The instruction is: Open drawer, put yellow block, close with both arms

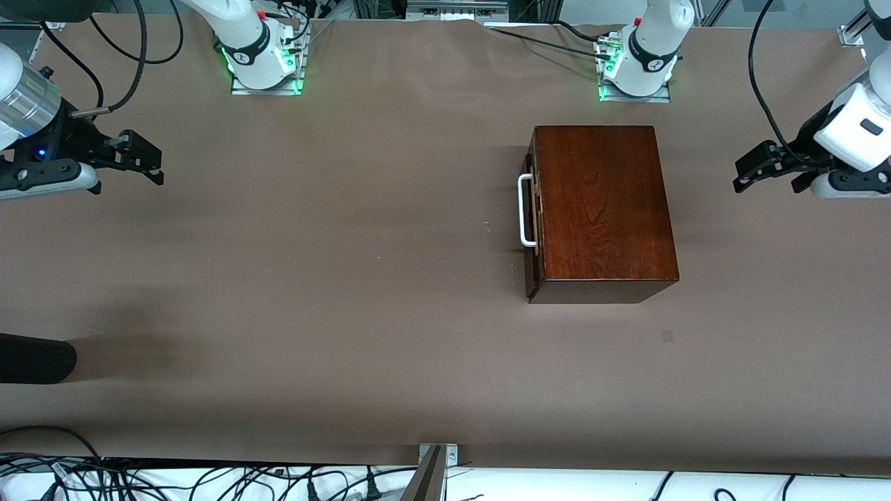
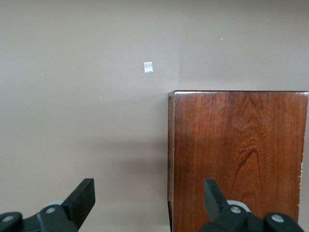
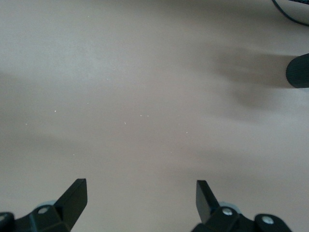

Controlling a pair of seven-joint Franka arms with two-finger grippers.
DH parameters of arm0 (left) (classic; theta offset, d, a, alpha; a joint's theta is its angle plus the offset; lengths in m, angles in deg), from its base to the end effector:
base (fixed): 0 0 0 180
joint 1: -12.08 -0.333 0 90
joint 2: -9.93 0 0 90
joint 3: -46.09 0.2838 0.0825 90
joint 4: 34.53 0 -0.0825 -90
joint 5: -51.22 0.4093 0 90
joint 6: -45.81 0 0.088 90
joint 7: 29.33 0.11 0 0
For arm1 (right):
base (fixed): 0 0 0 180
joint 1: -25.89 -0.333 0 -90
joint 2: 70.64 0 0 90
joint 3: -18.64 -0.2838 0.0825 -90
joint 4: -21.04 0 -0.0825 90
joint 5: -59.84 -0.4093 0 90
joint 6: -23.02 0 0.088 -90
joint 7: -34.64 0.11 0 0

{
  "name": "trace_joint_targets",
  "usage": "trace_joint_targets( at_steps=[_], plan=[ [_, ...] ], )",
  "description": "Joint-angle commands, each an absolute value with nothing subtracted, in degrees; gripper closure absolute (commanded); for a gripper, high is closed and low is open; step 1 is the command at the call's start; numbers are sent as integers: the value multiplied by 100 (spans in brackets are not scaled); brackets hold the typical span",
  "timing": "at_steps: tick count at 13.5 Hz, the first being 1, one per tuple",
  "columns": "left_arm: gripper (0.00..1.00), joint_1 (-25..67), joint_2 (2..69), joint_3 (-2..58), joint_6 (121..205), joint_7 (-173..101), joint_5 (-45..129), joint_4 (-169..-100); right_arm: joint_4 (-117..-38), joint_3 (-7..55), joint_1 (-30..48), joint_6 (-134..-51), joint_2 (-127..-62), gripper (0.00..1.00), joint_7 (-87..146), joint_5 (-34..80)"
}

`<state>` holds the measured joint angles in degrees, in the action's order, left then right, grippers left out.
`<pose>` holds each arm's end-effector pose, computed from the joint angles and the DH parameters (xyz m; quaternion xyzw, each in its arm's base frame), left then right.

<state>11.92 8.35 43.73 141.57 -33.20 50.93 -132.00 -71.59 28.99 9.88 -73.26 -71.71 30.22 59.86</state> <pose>0.5775 -0.0229 0.5488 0.9999 0.0148 -0.0012 0.0019 0.5914 0.0594 0.5654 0.9959 0.0879 0.0227 0.0016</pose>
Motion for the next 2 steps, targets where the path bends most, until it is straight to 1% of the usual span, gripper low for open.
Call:
trace_joint_targets(
  at_steps=[1, 2],
  plan=[
    [0, 1296, 694, 4424, 14241, -3372, 5236, -13367, -7080, 2884, 1016, -7207, -7151, 0, 3007, 5993],
    [0, 1296, 702, 4424, 14241, -3372, 5236, -13376, -7080, 2892, 1016, -7207, -7151, 0, 3007, 5993]
  ],
)
